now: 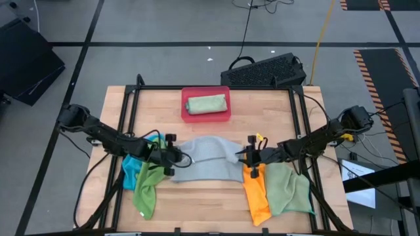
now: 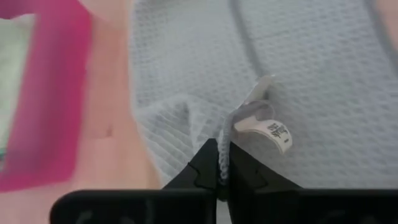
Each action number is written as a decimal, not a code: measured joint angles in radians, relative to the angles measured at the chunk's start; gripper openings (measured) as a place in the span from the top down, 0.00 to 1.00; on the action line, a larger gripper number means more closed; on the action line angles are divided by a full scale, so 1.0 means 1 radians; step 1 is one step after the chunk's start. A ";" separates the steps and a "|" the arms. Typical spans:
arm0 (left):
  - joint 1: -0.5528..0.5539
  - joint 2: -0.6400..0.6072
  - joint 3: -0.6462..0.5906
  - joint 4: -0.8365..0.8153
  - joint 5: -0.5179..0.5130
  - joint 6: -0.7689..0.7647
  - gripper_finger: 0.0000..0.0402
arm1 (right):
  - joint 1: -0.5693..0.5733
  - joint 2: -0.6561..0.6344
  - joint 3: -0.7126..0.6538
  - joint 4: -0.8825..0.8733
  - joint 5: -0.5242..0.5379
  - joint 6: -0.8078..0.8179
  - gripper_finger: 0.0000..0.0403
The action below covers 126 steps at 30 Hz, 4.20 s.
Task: Fold microfiber towels
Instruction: Fold the gray towel
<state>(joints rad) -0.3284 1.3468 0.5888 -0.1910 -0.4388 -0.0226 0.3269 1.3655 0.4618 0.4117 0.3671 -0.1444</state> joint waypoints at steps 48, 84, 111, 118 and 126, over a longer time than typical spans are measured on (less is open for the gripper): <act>0.120 0.000 0.000 0.114 0.012 -0.065 0.99 | 0.179 0.297 0.000 0.212 0.347 0.442 0.51; -0.454 -0.090 0.616 0.192 -0.135 0.356 0.98 | 0.400 -0.253 0.626 -0.258 0.571 -0.182 0.99; -0.346 -0.065 0.654 -0.676 -0.446 -0.266 0.97 | 0.198 -0.111 0.530 -0.266 0.572 -0.061 1.00; -0.115 -0.066 0.505 -0.715 -0.451 -0.250 0.99 | -0.027 -0.118 0.419 -0.261 0.461 -0.057 1.00; 0.047 -0.066 0.323 -0.613 -0.336 -0.207 0.99 | -0.217 -0.128 0.305 -0.266 0.277 0.004 1.00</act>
<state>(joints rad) -0.2818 1.2808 0.9122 -0.8043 -0.7745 -0.2294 0.1101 1.2378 0.7668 0.1458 0.6442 -0.1402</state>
